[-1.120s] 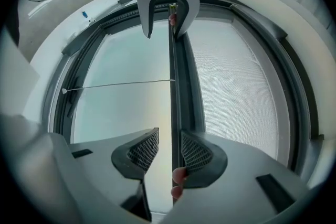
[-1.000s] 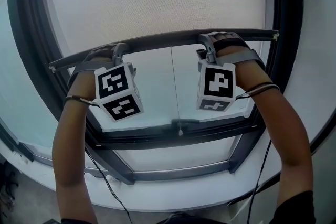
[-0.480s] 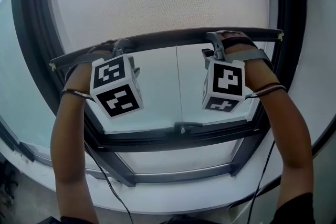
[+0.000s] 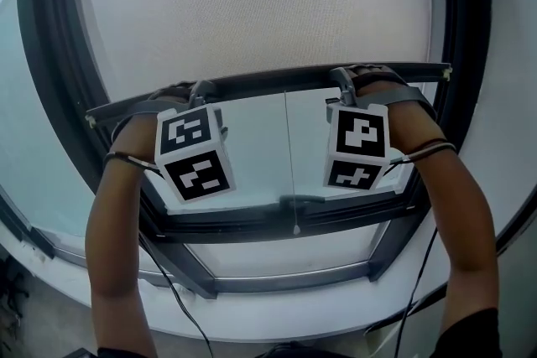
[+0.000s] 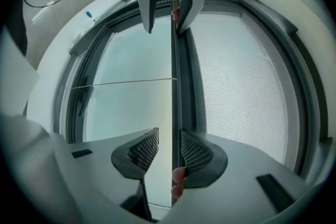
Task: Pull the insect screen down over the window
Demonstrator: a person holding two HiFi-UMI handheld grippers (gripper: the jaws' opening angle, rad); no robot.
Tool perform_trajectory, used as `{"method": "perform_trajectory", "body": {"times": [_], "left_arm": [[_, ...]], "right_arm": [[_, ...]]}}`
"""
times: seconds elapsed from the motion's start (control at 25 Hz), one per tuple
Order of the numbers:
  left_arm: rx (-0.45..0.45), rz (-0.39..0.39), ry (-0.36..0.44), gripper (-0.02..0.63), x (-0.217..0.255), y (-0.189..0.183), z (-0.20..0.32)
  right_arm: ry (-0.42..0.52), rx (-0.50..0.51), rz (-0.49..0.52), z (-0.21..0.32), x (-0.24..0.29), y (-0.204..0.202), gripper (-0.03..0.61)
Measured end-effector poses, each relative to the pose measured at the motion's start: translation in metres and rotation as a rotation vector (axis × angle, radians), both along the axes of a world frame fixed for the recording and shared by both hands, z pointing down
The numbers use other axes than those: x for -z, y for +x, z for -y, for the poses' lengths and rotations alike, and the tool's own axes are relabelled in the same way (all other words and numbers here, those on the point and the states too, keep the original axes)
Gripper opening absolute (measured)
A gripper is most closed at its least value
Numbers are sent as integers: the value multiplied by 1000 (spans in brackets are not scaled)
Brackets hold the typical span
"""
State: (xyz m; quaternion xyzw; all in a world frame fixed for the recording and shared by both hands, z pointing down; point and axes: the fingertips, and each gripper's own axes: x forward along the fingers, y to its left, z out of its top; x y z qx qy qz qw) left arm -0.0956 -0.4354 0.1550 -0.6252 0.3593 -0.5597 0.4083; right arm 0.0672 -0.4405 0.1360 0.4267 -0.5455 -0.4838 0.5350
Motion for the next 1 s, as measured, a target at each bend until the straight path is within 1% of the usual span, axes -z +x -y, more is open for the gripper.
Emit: {"method": "perform_trajectory", "body": {"times": [0.08,0.24,0.36,0.52,0.64,0.8,1.0], "left_arm": [[-2,5,-10,232,-12,0,1],[-1,1,14,232,-24,2,3],[-6,-10,6,232,-33,2,1],[-14,-20,-4,232,-39,4,1],[-14,-19,-27,232,-52,4,0],[-15,-16,-84,232,-81,3,-1],[-13,-21,-81,232,-102,5,1]], "right_arm": [[-29,-4,-9,1,-12,1,136],[-23,-11,-2,2,-25,2,137],[-34,-12,2,1,-37,2,137],[-26,-14,7,2,-44,4,137],[-49,-15,3,1,-56,4,137],[-90,-3,11,0,-84,3,137],[-86,-6,19,2,-106,4,137]]}}
